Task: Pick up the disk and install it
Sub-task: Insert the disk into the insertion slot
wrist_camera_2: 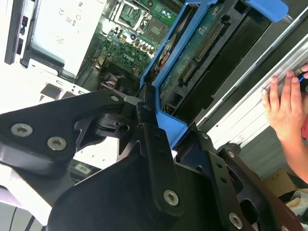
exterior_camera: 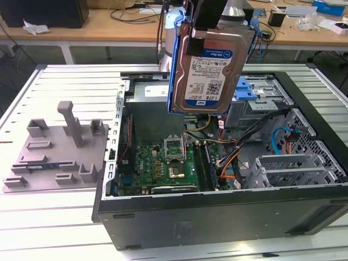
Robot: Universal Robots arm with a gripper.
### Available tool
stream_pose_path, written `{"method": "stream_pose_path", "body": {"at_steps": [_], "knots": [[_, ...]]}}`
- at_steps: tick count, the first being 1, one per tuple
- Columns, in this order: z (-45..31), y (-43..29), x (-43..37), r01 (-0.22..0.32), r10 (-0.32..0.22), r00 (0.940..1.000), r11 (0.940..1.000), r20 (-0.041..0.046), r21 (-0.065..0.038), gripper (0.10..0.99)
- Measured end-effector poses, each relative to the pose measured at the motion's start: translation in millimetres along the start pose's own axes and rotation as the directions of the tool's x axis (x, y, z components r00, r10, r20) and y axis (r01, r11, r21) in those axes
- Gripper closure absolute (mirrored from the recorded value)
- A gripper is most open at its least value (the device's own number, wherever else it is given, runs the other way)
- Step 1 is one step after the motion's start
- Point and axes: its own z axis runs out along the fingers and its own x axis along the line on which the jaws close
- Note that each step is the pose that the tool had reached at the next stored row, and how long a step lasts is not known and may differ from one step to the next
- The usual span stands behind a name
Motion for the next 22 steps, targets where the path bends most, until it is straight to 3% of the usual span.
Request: {"method": "stream_pose_path", "body": {"at_steps": [3,6,9,10,16,22], "knots": [[0.2,0.1,2.4,0.000,-0.001,0.9999,0.9999,0.0147,0.011,0.718],[0.6,0.2,8.2,0.001,-0.001,0.9998,0.9998,0.0220,0.021,0.718],[1.3,0.4,18.5,0.001,-0.003,0.9989,0.9994,0.0459,0.035,0.718],[1.5,0.5,20.8,0.001,-0.003,0.9988,0.9993,0.0487,0.036,0.718],[3.5,-1.4,37.1,0.001,-0.003,0.9985,0.9993,0.0555,0.038,0.718],[3.5,-14.8,45.1,0.001,-0.003,0.9984,0.9993,0.0562,0.038,0.718]]}}
